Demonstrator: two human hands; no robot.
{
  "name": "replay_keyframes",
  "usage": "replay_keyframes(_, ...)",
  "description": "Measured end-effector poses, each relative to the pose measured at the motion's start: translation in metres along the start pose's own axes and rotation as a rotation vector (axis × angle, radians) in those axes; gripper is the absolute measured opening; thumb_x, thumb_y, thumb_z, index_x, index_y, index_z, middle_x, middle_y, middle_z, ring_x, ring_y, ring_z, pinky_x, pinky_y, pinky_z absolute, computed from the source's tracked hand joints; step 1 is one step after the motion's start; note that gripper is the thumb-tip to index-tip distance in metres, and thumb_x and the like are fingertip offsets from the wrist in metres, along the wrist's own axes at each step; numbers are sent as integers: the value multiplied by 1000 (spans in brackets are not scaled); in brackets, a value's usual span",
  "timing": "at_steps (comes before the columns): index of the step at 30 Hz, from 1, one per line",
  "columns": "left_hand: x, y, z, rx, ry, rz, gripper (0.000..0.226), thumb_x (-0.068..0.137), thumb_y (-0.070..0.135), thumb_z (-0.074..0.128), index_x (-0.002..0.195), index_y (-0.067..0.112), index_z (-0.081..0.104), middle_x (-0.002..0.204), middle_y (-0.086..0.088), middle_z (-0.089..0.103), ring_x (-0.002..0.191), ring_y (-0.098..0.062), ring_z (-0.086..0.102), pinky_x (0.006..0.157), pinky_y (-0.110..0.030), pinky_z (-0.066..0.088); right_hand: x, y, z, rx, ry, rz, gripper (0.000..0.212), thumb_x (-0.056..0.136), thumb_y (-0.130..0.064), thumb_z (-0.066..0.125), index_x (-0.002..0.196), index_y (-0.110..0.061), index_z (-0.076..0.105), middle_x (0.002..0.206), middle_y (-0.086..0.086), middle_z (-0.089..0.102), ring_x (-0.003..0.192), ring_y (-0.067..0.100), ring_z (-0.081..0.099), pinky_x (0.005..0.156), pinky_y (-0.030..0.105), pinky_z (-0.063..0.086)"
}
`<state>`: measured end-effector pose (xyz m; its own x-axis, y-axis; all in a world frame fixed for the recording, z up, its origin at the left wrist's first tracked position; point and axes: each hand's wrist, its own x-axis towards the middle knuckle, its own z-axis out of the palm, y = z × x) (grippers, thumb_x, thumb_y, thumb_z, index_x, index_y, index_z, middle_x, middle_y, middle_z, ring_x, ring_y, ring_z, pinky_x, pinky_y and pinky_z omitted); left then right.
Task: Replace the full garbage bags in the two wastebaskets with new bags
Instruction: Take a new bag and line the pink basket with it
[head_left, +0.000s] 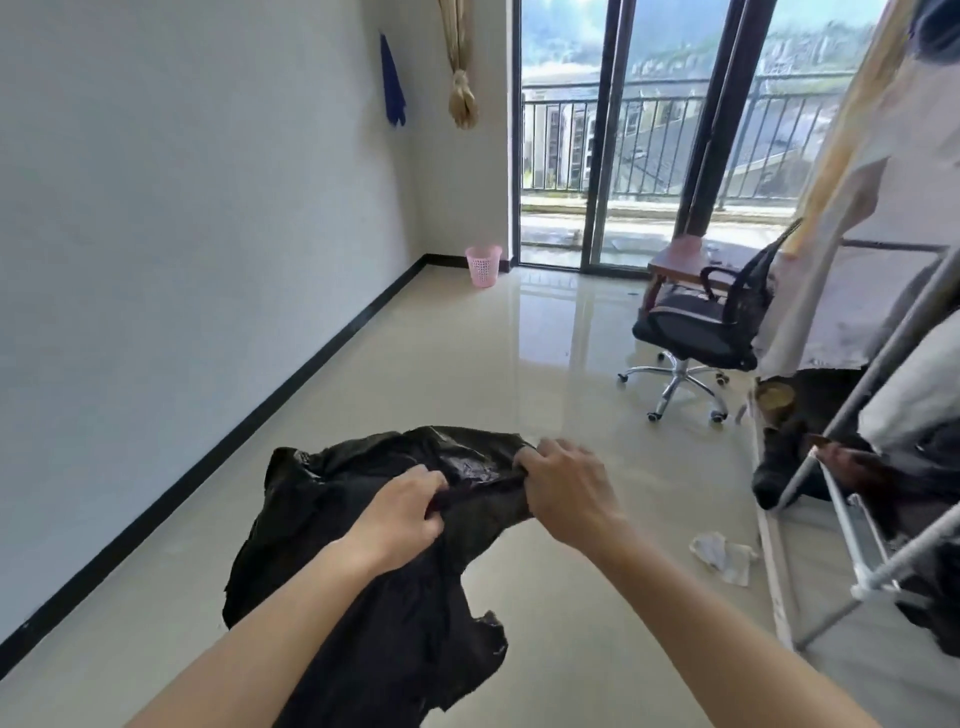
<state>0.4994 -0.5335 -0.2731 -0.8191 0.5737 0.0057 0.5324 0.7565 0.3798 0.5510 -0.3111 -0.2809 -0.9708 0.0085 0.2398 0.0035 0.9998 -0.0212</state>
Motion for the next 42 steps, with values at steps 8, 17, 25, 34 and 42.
replay_keyframes(8,259,-28,10,422,18,-39,28,81,5,52,106,19,52,104,0,54,100,-21,53,68,-30,41,200,131,76,102,-143,235,21,96,-25,39,100,-18,58,103,5,61,98,30,62,69,34,37)
replay_keyframes(17,525,-63,-54,370,356,30,31,59,-10,69,80,12,62,82,-4,55,72,-24,56,48,-29,45,455,214,109,86,-164,141,31,91,-24,43,119,-17,56,119,6,54,108,29,54,86,37,42)
replay_keyframes(25,729,-191,-77,266,442,-62,23,68,-1,72,83,13,64,82,-2,57,77,-25,59,47,-30,47,691,236,166,181,-81,51,26,102,-22,34,105,-14,59,102,4,58,89,30,64,69,35,44)
replay_keyframes(34,995,-282,-139,277,55,-266,22,73,21,54,94,20,57,91,2,63,83,-21,59,65,-30,45,949,288,185,58,62,-25,42,92,-54,36,83,-18,53,71,-4,57,56,22,57,53,30,43)
replay_keyframes(42,1226,-338,-136,594,69,-114,38,75,2,47,110,17,50,114,-5,52,107,-26,48,82,-34,41,1146,405,251,-33,-32,119,48,95,-60,38,99,-21,65,94,0,72,88,27,68,72,32,44)
